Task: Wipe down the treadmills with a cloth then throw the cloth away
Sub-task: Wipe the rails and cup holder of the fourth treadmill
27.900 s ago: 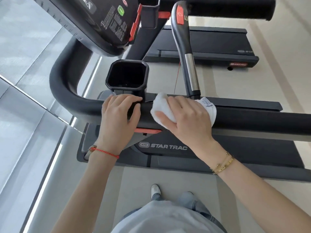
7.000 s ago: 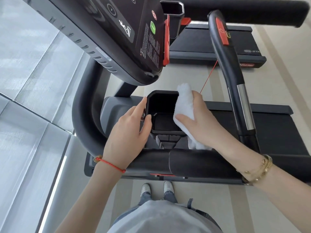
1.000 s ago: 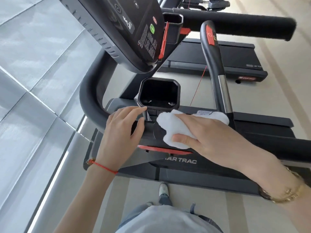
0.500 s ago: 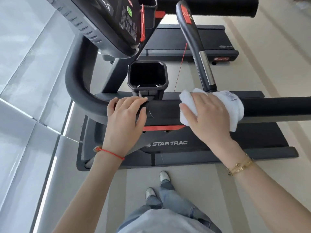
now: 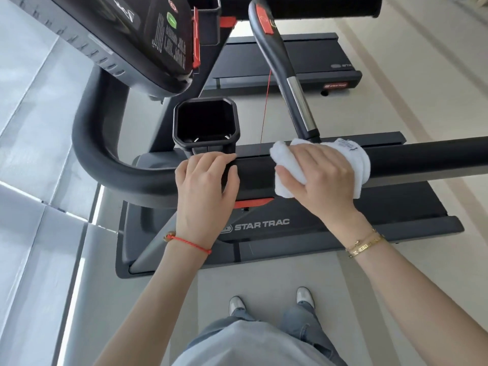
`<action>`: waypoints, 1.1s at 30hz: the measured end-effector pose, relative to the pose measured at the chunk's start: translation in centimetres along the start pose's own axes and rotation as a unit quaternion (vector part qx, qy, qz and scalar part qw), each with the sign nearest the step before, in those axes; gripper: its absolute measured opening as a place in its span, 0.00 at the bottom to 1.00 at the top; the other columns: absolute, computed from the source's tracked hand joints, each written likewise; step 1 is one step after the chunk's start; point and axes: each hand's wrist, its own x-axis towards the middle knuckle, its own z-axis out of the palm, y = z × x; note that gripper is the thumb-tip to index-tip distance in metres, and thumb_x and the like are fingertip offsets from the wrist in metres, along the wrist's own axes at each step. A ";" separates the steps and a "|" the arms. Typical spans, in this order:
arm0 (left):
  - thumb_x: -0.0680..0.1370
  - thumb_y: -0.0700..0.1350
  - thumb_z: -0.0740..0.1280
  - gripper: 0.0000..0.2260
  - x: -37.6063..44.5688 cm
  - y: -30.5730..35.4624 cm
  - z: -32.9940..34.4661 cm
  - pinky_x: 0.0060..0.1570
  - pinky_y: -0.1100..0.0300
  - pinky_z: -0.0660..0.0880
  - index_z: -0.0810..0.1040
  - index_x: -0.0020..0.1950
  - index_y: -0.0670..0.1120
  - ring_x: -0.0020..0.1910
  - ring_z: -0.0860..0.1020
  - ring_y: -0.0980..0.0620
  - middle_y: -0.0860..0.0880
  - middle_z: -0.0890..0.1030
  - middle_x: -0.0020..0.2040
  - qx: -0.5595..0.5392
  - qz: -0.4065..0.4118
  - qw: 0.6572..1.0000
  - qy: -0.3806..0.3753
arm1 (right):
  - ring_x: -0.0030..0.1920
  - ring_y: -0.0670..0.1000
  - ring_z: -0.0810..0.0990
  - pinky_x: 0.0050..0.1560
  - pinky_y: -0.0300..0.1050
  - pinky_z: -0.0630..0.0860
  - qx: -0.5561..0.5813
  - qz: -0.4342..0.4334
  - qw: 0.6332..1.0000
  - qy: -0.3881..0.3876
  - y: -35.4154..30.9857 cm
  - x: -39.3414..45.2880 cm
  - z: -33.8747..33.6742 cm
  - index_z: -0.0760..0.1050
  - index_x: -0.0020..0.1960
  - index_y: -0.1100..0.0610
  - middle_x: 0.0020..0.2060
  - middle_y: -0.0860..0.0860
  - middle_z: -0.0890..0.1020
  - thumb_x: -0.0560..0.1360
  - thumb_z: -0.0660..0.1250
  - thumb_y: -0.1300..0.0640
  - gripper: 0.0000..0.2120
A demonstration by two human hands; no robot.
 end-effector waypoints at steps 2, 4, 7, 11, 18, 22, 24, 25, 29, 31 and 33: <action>0.81 0.45 0.62 0.11 0.3 1.1 0.7 0.69 0.53 0.60 0.81 0.61 0.48 0.60 0.76 0.49 0.51 0.81 0.56 -0.001 0.009 1.000 -0.007 | 0.37 0.54 0.79 0.40 0.48 0.76 0.004 -0.003 1.000 0.018 1.1 -0.2 0.1 0.81 0.45 0.57 0.37 0.50 0.82 0.78 0.64 0.46 0.15; 0.81 0.45 0.61 0.11 0.7 2.5 1.6 0.68 0.53 0.61 0.81 0.60 0.48 0.59 0.76 0.48 0.51 0.82 0.55 0.002 0.020 1.000 -0.009 | 0.36 0.54 0.79 0.39 0.48 0.75 0.013 -0.018 0.999 0.037 1.6 -0.3 0.5 0.80 0.43 0.58 0.36 0.50 0.82 0.77 0.65 0.47 0.14; 0.81 0.45 0.62 0.11 1.1 4.9 3.0 0.66 0.51 0.64 0.82 0.58 0.48 0.55 0.77 0.49 0.52 0.82 0.53 -0.003 0.034 0.999 -0.010 | 0.35 0.54 0.79 0.37 0.49 0.75 0.027 -0.029 0.998 0.057 2.9 -0.6 0.8 0.80 0.41 0.58 0.36 0.50 0.82 0.76 0.66 0.47 0.14; 0.81 0.44 0.62 0.11 1.5 7.5 5.0 0.65 0.51 0.66 0.82 0.59 0.48 0.53 0.78 0.50 0.53 0.83 0.52 0.001 0.045 0.999 -0.013 | 0.34 0.54 0.79 0.37 0.50 0.76 0.023 -0.027 0.997 0.073 6.8 -1.4 -0.1 0.80 0.40 0.58 0.35 0.50 0.82 0.75 0.66 0.49 0.13; 0.81 0.44 0.62 0.11 2.3 13.0 9.0 0.64 0.51 0.67 0.81 0.58 0.48 0.52 0.78 0.50 0.53 0.83 0.52 -0.001 0.055 0.998 -0.021 | 0.33 0.54 0.78 0.38 0.47 0.74 0.002 -0.030 0.996 0.085 14.6 -3.1 -2.4 0.78 0.37 0.58 0.33 0.50 0.81 0.74 0.67 0.51 0.12; 0.81 0.43 0.62 0.10 2.6 15.9 11.2 0.62 0.53 0.66 0.82 0.57 0.48 0.50 0.79 0.50 0.53 0.83 0.51 0.006 0.047 0.999 -0.009 | 0.32 0.56 0.78 0.36 0.50 0.76 0.005 -0.046 0.995 0.085 18.7 -4.2 -3.4 0.78 0.37 0.58 0.33 0.51 0.81 0.74 0.67 0.51 0.12; 0.81 0.43 0.62 0.10 2.6 17.3 12.2 0.62 0.52 0.67 0.82 0.57 0.48 0.49 0.79 0.51 0.53 0.83 0.50 0.012 0.045 0.999 -0.002 | 0.32 0.56 0.78 0.36 0.49 0.76 0.001 -0.052 0.995 0.087 20.9 -4.7 -3.9 0.78 0.37 0.58 0.33 0.51 0.81 0.74 0.67 0.51 0.12; 0.81 0.43 0.62 0.10 2.6 18.0 12.7 0.63 0.52 0.67 0.82 0.56 0.47 0.48 0.79 0.51 0.53 0.83 0.49 0.016 0.043 0.999 0.002 | 0.32 0.56 0.77 0.35 0.49 0.75 -0.003 -0.054 0.995 0.087 21.9 -4.9 -4.2 0.78 0.38 0.58 0.33 0.51 0.80 0.74 0.67 0.51 0.11; 0.81 0.43 0.61 0.10 2.5 20.4 14.4 0.65 0.51 0.66 0.82 0.56 0.47 0.48 0.80 0.51 0.53 0.83 0.49 0.022 0.032 0.999 0.018 | 0.31 0.55 0.77 0.35 0.48 0.73 -0.018 -0.056 0.995 0.084 26.2 -5.9 -5.5 0.78 0.38 0.58 0.32 0.51 0.79 0.75 0.66 0.51 0.12; 0.81 0.44 0.62 0.10 2.4 21.5 15.2 0.65 0.52 0.66 0.82 0.56 0.48 0.49 0.80 0.52 0.53 0.83 0.49 0.029 0.030 0.999 0.020 | 0.32 0.55 0.77 0.35 0.47 0.72 -0.023 -0.056 0.995 0.079 28.2 -6.2 -6.4 0.78 0.39 0.58 0.32 0.51 0.79 0.75 0.65 0.51 0.12; 0.82 0.45 0.61 0.11 2.3 22.4 15.9 0.65 0.51 0.66 0.82 0.57 0.49 0.51 0.79 0.52 0.54 0.84 0.50 0.044 0.028 0.998 0.019 | 0.31 0.56 0.76 0.34 0.47 0.71 -0.020 -0.046 0.997 0.066 29.5 -6.5 -6.9 0.77 0.38 0.58 0.30 0.51 0.79 0.76 0.65 0.51 0.12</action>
